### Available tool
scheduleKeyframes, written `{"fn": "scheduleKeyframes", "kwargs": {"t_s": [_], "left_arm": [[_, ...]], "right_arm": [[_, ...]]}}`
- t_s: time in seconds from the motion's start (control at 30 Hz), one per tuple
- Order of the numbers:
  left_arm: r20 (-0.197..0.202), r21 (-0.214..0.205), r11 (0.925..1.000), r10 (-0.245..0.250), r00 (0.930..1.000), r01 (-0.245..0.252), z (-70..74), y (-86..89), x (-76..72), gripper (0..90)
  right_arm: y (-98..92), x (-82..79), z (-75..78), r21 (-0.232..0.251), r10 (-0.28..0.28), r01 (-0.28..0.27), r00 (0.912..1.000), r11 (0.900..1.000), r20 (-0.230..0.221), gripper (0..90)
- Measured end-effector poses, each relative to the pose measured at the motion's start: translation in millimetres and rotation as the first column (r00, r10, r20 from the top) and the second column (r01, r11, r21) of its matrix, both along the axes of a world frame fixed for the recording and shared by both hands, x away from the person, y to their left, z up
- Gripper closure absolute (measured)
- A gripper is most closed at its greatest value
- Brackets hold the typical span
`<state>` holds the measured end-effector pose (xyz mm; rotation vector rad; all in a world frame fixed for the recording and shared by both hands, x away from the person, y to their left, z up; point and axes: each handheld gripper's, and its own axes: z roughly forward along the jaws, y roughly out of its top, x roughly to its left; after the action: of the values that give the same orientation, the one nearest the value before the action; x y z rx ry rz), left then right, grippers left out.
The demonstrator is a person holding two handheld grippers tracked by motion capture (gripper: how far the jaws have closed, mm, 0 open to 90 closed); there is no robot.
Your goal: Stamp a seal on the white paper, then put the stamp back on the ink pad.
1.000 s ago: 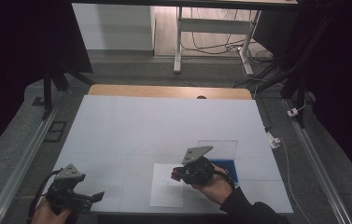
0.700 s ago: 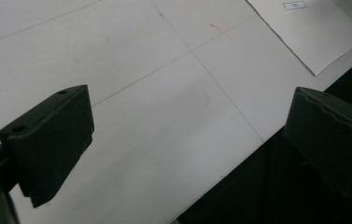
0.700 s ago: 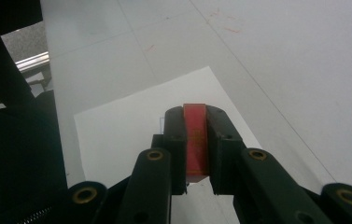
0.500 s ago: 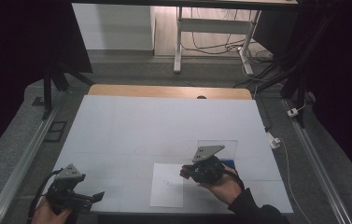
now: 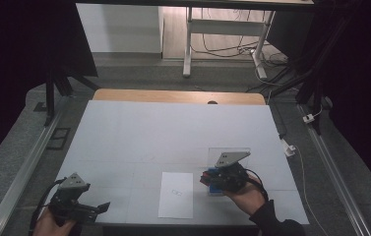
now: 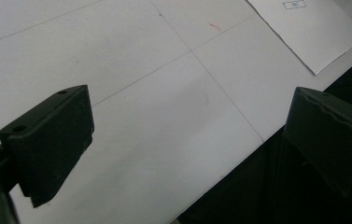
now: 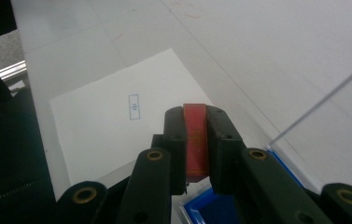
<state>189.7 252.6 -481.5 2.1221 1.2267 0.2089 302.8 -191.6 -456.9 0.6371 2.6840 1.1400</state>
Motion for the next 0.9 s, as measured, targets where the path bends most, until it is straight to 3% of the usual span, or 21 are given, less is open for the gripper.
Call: {"fn": "scheduleKeyframes", "kwargs": {"t_s": [0.37,0.9], "left_arm": [[-0.001,-0.002,1.0,0.0,1.0,0.0,0.1,0.1,0.0,1.8],[-0.001,-0.003,1.0,0.0,1.0,0.0,0.0,0.1,0.0,1.8]], "right_arm": [[-30.2,1.7,2.3,-0.013,-0.089,0.09,0.9959,0.9959,0.016,79.9],[-62.0,6.7,0.8,-0.04,-0.19,0.19,0.9816,0.9809,0.024,79.9]]}}
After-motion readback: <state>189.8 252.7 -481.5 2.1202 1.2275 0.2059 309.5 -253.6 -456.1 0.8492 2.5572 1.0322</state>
